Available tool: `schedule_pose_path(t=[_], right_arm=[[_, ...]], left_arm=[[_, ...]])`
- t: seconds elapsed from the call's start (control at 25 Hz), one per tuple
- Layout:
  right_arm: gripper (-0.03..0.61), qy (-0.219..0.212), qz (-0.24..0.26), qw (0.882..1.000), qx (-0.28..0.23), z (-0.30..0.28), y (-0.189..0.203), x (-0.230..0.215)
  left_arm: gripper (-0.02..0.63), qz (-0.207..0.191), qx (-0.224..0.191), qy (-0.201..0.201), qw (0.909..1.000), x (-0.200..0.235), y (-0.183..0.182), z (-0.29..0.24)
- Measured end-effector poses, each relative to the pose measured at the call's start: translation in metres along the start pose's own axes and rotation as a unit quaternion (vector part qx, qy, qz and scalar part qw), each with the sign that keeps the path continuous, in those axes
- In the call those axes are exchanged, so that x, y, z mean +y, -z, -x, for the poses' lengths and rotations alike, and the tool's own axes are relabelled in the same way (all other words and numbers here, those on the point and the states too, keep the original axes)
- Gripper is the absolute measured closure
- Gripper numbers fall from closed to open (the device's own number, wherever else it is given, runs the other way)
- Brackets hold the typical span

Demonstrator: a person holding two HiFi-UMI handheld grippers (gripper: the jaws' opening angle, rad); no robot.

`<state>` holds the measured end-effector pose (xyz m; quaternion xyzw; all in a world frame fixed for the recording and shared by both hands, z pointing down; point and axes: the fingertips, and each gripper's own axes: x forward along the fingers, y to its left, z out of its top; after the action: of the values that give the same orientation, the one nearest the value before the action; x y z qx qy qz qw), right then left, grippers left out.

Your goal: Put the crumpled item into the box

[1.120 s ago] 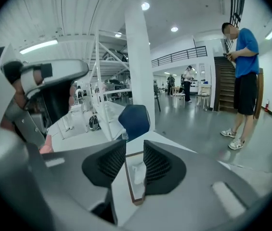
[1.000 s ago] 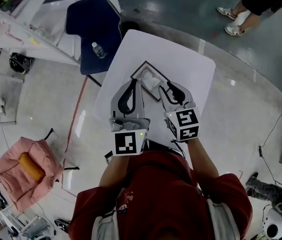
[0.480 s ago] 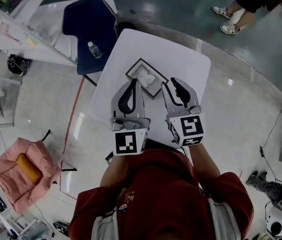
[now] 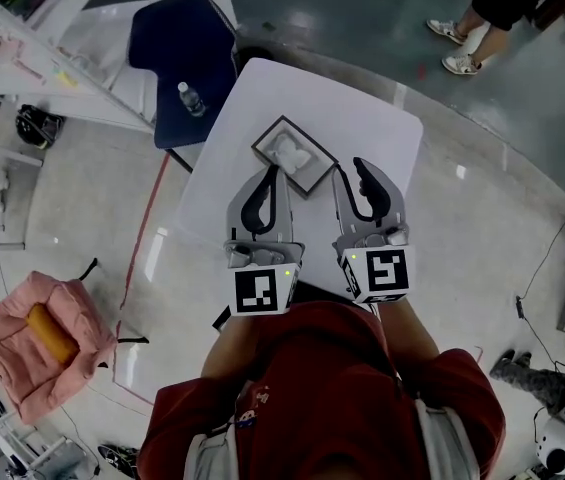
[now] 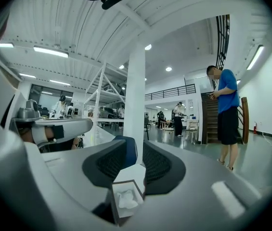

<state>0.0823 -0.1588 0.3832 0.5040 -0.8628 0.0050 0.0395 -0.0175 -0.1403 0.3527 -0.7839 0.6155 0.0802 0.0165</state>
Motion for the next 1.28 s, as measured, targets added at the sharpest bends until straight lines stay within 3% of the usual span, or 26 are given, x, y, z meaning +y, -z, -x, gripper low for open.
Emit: schedule_pose_path(t=[0.48, 1.28], right_arm=[[0.509, 0.009, 0.010, 0.999, -0.039, 0.016, -0.013, 0.005], [0.575, -0.024, 0.010, 0.999, -0.035, 0.009, -0.008, 0.020]], left_arm=[[0.611, -0.011, -0.002, -0.002, 0.9999, -0.003, -0.003, 0.016], [0.611, -0.013, -0.002, 0.000, 0.9999, -0.001, -0.003, 0.013]])
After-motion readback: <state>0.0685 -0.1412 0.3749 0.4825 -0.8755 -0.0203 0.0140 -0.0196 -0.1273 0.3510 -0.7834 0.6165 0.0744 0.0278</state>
